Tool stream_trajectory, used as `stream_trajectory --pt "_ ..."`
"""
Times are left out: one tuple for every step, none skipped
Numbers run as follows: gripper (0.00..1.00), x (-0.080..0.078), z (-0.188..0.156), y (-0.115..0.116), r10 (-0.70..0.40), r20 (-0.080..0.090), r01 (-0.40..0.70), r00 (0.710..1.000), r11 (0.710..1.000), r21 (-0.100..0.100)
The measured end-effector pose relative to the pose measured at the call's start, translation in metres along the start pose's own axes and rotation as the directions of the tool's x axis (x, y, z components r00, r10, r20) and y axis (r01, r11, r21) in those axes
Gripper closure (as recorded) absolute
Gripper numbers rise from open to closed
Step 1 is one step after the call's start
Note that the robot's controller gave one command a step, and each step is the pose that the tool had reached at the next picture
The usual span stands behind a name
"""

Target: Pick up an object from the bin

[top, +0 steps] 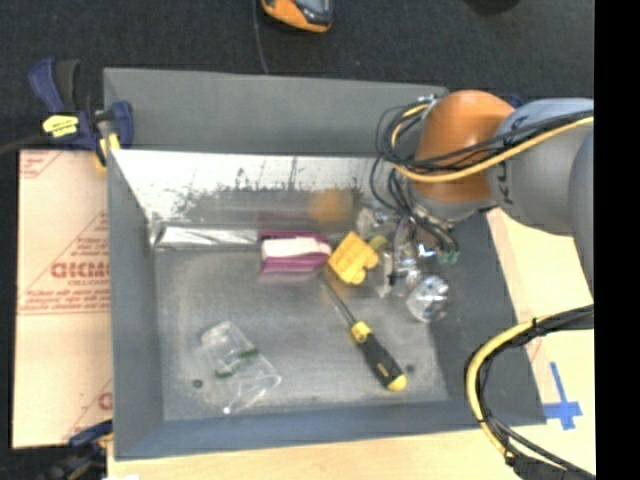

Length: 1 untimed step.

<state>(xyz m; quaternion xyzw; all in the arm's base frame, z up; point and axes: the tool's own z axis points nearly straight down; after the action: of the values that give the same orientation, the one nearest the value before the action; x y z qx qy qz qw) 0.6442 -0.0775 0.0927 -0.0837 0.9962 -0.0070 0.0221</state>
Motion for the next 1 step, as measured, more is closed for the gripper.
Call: stream_trajectory --pt "0.0 0.0002 -0.0104 0.002 -0.1 -0.016 0.1 0.995 0.995 -0.007"
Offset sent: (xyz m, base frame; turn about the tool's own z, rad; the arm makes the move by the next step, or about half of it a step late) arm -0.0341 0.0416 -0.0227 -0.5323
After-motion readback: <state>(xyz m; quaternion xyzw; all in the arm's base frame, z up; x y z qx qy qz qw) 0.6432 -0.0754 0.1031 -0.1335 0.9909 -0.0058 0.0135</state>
